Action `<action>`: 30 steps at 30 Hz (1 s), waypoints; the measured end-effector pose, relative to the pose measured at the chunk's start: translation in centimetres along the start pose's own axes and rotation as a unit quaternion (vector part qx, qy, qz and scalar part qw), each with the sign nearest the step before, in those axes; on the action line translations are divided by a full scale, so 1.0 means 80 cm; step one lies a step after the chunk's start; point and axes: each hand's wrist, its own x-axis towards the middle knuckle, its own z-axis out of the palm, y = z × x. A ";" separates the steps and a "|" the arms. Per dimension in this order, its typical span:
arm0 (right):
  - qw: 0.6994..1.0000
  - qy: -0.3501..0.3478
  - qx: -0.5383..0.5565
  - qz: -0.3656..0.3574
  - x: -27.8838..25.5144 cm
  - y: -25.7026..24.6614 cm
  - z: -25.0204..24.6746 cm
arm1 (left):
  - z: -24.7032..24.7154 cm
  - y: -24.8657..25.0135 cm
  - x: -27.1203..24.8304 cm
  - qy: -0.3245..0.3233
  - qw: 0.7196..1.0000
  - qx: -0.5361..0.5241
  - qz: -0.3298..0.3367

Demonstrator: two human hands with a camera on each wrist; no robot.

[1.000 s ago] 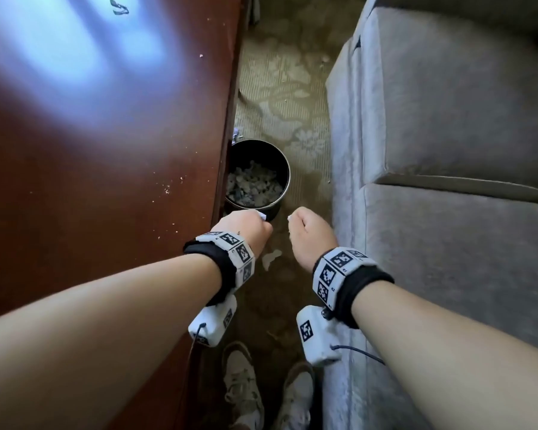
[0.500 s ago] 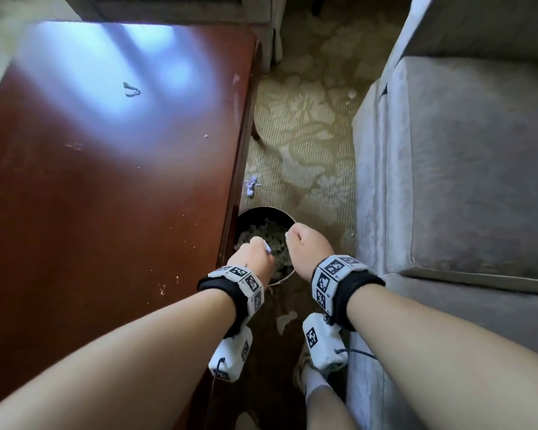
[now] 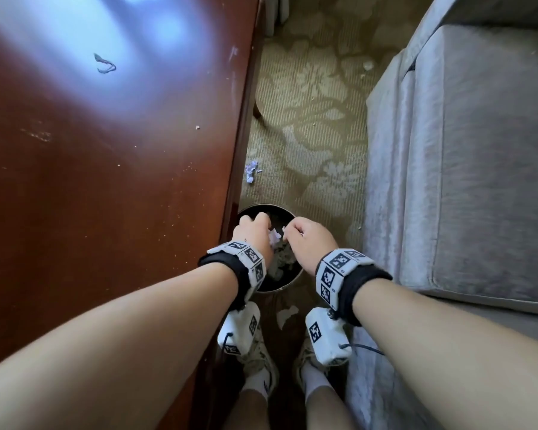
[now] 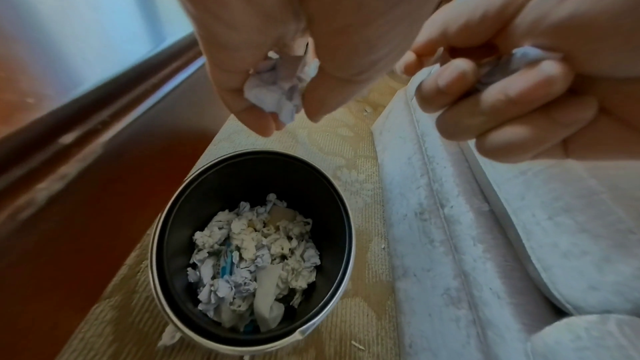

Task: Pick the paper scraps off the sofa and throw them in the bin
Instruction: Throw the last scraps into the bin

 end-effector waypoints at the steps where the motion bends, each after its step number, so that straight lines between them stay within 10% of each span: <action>1: 1.000 -0.001 0.000 0.002 0.003 0.000 0.001 | 0.000 -0.003 0.004 0.001 1.000 0.000 0.005; 18: 0.999 0.000 0.020 0.045 0.012 -0.021 0.019 | -0.014 -0.017 -0.007 0.116 0.963 -0.175 0.172; 30: 0.999 -0.029 0.001 0.046 0.013 -0.027 0.034 | -0.012 -0.031 0.001 0.037 0.975 -0.160 0.152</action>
